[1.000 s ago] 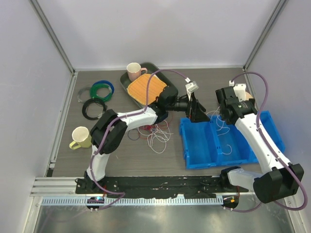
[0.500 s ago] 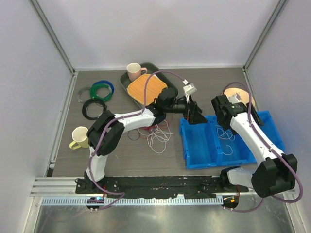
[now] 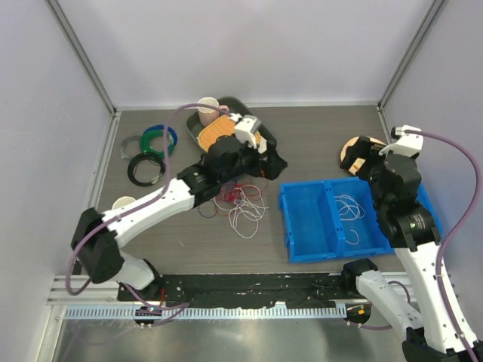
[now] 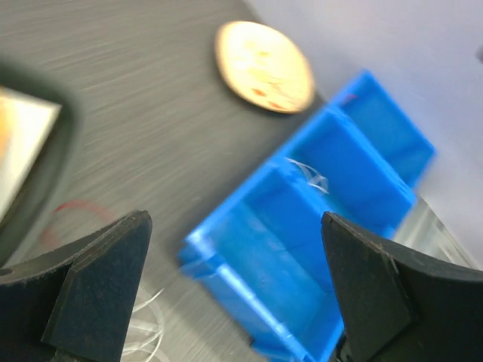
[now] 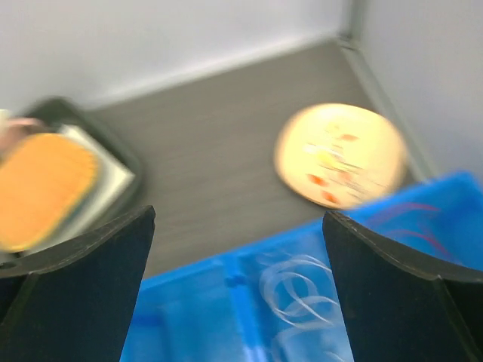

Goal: Untangle the cables

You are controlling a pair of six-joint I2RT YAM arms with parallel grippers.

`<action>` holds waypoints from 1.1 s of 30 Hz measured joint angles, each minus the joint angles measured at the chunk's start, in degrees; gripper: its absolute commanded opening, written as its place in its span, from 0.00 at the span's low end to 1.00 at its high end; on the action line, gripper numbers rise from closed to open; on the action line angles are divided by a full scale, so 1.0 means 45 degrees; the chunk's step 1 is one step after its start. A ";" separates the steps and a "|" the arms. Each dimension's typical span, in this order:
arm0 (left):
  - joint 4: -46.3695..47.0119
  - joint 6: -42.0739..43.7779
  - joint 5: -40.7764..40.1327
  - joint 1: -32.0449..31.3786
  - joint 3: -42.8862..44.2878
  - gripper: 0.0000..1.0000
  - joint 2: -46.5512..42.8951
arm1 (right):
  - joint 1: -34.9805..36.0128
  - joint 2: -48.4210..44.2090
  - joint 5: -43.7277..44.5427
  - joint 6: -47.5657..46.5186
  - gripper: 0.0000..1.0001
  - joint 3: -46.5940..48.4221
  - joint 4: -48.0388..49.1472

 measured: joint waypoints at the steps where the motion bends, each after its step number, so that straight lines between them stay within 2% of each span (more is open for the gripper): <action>1: -0.0495 -0.0160 -0.0869 0.0034 -0.0257 1.00 -0.0505 | -0.0010 -0.0447 -0.0661 0.0209 0.99 -0.0491 0.0607; 4: -0.2215 -0.1127 -0.3531 0.0403 -0.1452 1.00 -0.2191 | 0.0199 -0.0554 -0.3837 0.1035 0.99 -0.1632 0.2948; 6: -0.3240 -0.2021 -0.4692 0.0971 -0.2725 1.00 -0.3177 | 0.1511 0.0787 -0.4522 0.1282 0.99 -0.1749 0.3993; 10: -0.4643 -0.3483 -0.5659 0.2268 -0.5586 1.00 -0.4716 | 0.6227 0.4891 -0.2812 0.0806 0.98 -0.1180 0.4745; 14: -0.5897 -0.4677 -0.5610 0.3415 -0.7529 1.00 -0.5746 | 0.9136 0.7810 -0.1399 0.0602 0.95 -0.0733 0.4566; 19: -0.6343 -0.5192 -0.5659 0.3691 -0.7907 1.00 -0.6785 | 0.9530 0.9418 0.0024 0.0719 0.91 -0.0481 0.4265; 24: -0.6353 -0.5333 -0.5659 0.3691 -0.7907 1.00 -0.6999 | 0.9486 1.0598 0.1127 0.1321 0.77 -0.0015 0.3701; 26: -0.6314 -0.5338 -0.5629 0.3691 -0.7907 1.00 -0.6931 | 0.9486 1.0894 0.1258 0.1574 0.69 0.0058 0.3512; 33: -0.6207 -0.5323 -0.5323 0.3691 -0.7907 1.00 -0.6601 | 0.9486 1.2172 0.0777 0.2312 0.55 0.0573 0.2803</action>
